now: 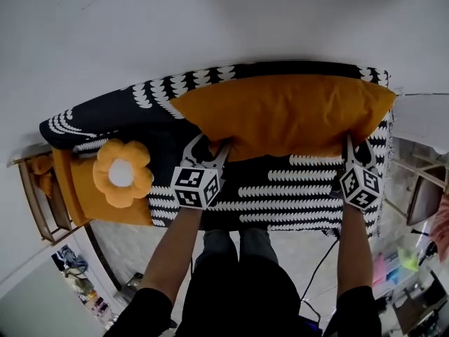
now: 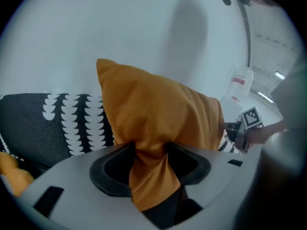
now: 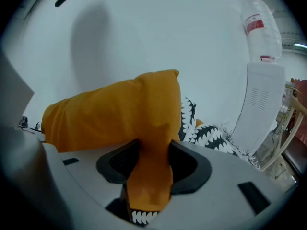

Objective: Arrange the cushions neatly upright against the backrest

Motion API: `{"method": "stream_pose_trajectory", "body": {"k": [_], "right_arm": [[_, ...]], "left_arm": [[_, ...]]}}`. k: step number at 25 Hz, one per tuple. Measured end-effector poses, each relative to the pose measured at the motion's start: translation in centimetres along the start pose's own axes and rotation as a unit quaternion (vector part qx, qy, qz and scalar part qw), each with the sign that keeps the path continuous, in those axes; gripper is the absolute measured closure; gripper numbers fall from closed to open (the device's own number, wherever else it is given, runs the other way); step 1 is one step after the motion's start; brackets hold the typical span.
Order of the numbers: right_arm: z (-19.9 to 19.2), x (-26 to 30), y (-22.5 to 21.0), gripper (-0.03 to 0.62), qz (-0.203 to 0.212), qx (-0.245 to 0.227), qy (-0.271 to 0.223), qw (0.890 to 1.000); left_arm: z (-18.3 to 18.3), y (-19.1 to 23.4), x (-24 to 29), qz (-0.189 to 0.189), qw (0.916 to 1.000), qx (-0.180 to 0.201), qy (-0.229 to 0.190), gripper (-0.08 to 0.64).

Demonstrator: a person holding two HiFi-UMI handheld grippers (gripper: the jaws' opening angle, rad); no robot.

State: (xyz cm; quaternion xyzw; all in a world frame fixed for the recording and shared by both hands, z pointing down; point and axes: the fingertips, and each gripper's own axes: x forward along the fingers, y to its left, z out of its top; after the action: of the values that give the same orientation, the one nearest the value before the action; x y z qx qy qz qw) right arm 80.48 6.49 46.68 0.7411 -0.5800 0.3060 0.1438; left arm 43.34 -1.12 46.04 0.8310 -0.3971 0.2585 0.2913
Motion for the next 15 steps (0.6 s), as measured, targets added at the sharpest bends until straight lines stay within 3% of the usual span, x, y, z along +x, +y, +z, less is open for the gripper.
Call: {"method": "stream_pose_trajectory", "body": {"k": [3,9,15], "right_arm": [[-2.4,0.2,0.2,0.332,-0.006,-0.002,0.026,1.000],[-3.0,-1.2,0.7,0.288,-0.019,-0.026,0.030,0.999],[-2.2,-5.0,2.8,0.300,-0.005,-0.020,0.003,1.000]], "left_arm": [[-2.6,1.3,0.1,0.031,0.9989,0.007,0.035,0.297],[-2.7,2.1,-1.0,0.054,0.9982,0.000,0.026,0.279],[-1.8,2.5,-4.9,0.068,0.9975,-0.014,-0.013,0.278]]}}
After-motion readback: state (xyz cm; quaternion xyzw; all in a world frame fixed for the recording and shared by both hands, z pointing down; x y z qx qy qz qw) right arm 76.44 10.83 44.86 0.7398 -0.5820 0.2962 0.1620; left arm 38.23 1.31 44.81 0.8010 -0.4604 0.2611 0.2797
